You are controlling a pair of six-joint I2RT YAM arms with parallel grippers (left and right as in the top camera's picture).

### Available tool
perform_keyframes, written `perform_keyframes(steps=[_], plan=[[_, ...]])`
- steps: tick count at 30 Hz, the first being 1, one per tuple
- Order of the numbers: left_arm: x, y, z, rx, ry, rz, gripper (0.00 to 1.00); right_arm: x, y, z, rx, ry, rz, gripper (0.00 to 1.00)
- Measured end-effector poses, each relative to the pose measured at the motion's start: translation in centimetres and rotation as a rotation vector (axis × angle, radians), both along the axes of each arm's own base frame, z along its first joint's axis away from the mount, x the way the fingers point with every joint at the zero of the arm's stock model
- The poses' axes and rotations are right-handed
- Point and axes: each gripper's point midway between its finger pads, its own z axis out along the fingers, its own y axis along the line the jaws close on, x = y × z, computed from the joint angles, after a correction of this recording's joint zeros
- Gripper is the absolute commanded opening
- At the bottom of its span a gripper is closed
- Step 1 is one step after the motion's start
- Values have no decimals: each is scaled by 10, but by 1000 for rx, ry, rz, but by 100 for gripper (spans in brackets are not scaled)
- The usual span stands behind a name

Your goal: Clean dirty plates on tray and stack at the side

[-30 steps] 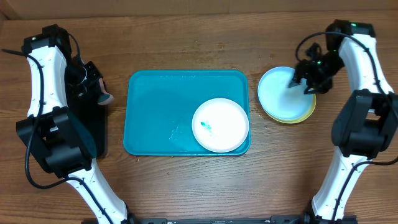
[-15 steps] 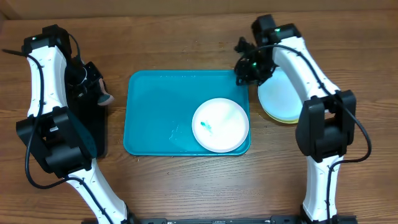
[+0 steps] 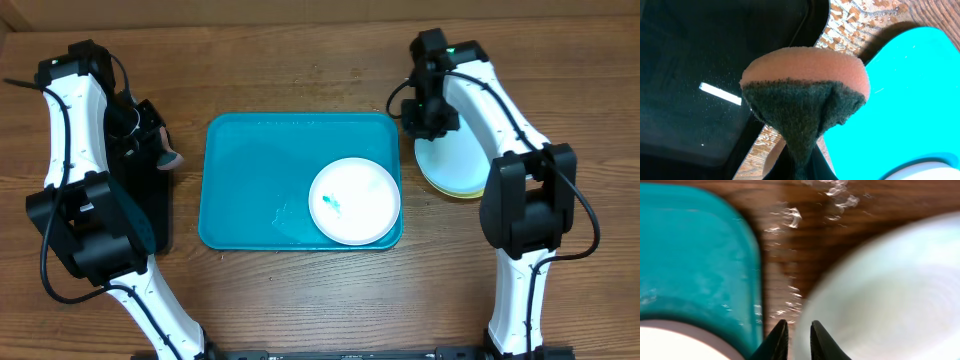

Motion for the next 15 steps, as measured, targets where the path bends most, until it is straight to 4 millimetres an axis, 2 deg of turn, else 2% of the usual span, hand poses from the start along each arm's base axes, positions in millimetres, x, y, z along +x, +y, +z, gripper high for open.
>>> perform_keyframes(steps=[3, 6, 15], plan=[[0, 0, 0, 0, 0, 0, 4, -4, -13, 0, -11, 26, -44, 16], [0, 0, 0, 0, 0, 0, 4, -5, -14, 0, 2, 34, -59, 4], [-1, 0, 0, -2, 6, 0, 4, 11, 24, 5, 211, -16, -48, 4]])
